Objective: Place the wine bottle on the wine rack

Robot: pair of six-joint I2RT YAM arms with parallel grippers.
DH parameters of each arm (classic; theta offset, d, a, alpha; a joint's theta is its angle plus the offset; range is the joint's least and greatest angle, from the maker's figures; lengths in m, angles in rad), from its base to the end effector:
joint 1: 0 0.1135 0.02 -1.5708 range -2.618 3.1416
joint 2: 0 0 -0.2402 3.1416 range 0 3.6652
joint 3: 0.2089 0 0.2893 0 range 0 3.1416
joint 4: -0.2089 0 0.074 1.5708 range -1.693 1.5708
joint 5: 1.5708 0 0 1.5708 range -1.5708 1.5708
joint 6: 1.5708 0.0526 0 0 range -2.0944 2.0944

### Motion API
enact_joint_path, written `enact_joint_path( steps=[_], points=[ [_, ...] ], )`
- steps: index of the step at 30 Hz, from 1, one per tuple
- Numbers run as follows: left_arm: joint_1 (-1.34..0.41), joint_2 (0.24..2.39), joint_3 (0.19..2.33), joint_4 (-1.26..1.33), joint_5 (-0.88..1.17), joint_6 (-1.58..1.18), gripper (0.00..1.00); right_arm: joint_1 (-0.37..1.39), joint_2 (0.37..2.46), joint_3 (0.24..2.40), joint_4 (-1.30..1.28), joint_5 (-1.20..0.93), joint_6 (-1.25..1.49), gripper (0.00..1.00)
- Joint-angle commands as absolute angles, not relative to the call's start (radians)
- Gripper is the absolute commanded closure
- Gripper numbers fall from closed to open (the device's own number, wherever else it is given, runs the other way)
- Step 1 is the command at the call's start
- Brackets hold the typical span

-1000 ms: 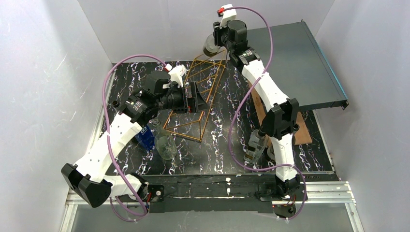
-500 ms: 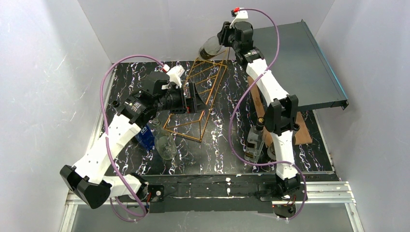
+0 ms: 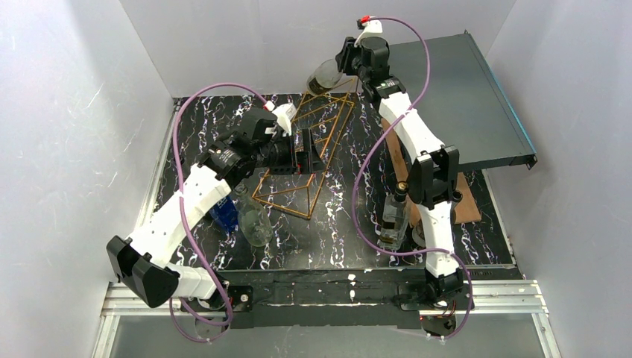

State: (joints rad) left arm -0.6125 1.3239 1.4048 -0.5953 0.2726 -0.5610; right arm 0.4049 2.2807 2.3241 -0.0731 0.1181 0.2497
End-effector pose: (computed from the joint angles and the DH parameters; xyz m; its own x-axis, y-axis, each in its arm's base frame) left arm 0.2758 -0.2111 0.3678 -0.7375 -0.1080 -0.6667 0.4170 0.7036 -0.5753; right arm 0.5382 0.2239 0.3641 -0.0964 0.2257 -0.9694 -0.2674 0.9323 0.2436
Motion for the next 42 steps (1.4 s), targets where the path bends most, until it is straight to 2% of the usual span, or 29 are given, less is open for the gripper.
enact_joint_path(
  steps=[1,13,19,21,25,34,37,42],
  points=[
    [-0.623,1.320,1.457,-0.607,0.256,-0.541,0.01,0.392,2.124,2.317,0.069,0.171,0.237,0.99],
    [-0.629,1.342,1.469,-0.600,0.250,-0.537,0.01,0.437,2.087,2.296,-0.011,0.305,0.198,0.97],
    [-0.664,1.384,1.480,-0.609,0.172,-0.488,0.01,0.440,2.114,2.307,-0.027,0.337,0.194,0.96],
    [-0.675,1.405,1.496,-0.621,0.149,-0.476,0.06,0.440,2.122,2.306,-0.029,0.344,0.193,0.95],
    [-0.699,1.448,1.525,-0.640,0.104,-0.445,0.09,0.439,2.132,2.299,-0.036,0.345,0.196,0.94],
    [-0.741,1.533,1.578,-0.656,0.016,-0.389,0.21,0.440,2.151,2.285,-0.041,0.354,0.189,0.86],
    [-0.757,1.556,1.581,-0.657,-0.038,-0.377,0.28,0.440,2.153,2.270,-0.035,0.354,0.189,0.84],
    [-0.769,1.582,1.572,-0.664,-0.107,-0.362,0.44,0.440,2.159,2.252,-0.027,0.363,0.190,0.81]
  ],
)
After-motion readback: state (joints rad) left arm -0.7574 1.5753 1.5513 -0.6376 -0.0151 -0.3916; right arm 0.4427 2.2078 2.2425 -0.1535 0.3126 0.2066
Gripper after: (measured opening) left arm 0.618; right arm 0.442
